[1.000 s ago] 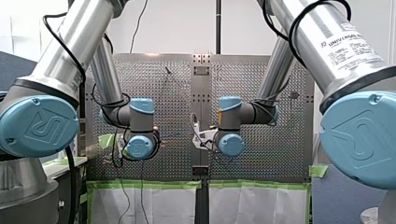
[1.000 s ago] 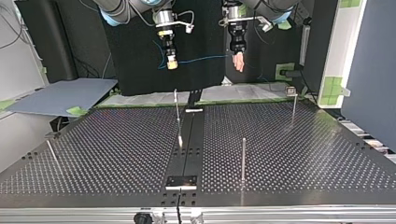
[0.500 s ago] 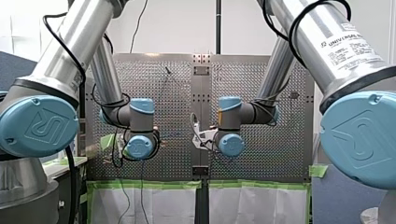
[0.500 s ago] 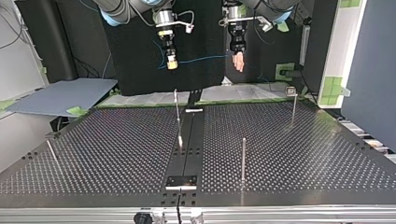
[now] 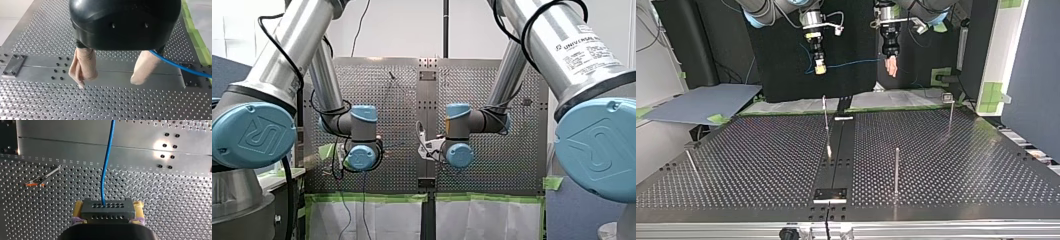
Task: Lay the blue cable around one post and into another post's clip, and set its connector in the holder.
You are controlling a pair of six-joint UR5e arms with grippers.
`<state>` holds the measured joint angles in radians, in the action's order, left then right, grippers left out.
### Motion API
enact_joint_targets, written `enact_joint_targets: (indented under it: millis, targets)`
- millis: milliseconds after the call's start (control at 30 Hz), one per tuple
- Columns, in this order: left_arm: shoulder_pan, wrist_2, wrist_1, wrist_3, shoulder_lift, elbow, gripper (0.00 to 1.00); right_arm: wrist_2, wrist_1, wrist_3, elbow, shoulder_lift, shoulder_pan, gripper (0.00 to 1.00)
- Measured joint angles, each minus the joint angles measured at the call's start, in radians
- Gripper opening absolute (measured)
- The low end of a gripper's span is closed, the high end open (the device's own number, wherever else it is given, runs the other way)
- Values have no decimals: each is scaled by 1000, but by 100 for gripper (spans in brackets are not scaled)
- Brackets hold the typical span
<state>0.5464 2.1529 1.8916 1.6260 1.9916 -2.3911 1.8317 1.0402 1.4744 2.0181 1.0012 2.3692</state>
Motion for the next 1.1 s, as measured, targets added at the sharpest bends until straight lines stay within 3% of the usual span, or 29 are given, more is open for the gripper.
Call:
enact_joint_targets:
  millis: [533,800,1100]
  targets:
    - [3,1,3,0,1,3,100,0,3,0,0,0,-1,0]
    - [7,0,62,0,30,16,100,0,12,1,-1,1,-4,0]
    - [8,0,72,0,32,17,100,0,12,2,-2,1,-5,0]
